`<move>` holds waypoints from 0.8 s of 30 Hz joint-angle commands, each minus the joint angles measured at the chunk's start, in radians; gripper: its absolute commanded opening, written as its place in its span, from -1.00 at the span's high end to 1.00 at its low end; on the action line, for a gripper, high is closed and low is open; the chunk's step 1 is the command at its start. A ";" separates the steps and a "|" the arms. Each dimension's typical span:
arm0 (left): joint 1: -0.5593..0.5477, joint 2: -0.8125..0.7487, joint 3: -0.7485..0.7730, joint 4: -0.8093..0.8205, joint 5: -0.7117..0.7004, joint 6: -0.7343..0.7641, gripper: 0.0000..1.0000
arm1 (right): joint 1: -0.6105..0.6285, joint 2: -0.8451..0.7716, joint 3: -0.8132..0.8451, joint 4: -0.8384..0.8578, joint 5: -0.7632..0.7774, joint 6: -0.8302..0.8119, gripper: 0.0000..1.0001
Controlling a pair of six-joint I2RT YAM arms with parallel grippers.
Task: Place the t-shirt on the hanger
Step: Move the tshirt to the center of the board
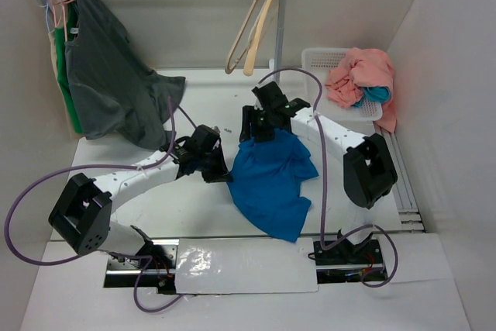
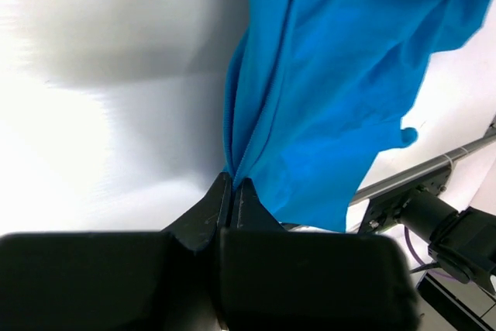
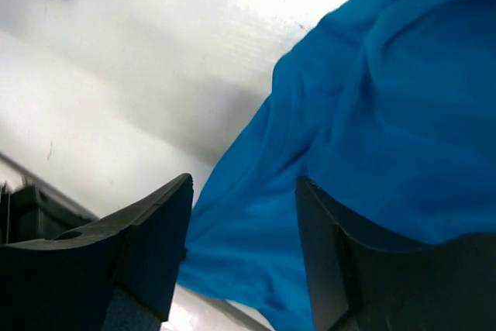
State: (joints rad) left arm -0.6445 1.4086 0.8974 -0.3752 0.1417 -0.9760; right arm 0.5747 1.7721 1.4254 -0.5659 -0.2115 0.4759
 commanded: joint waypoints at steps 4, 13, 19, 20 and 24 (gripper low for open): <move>0.017 -0.025 -0.017 -0.025 0.013 -0.010 1.00 | 0.062 0.122 0.043 0.101 0.171 0.076 -0.13; 0.026 -0.048 -0.057 -0.025 0.022 -0.020 1.00 | 0.094 0.248 0.023 0.135 0.319 0.145 -0.07; 0.046 -0.077 -0.057 -0.036 0.013 -0.010 1.00 | 0.094 0.234 0.043 0.135 0.320 0.177 1.00; 0.046 -0.088 -0.057 -0.045 0.000 0.023 1.00 | 0.094 0.212 0.043 0.144 0.320 0.178 1.00; 0.178 -0.097 0.050 -0.152 -0.059 0.169 1.00 | 0.076 0.063 0.009 0.169 0.320 0.187 1.00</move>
State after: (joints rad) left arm -0.5587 1.3464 0.8639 -0.4484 0.1352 -0.9173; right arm 0.6582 1.9865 1.4303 -0.4767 0.0772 0.6426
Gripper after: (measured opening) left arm 0.044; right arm 0.008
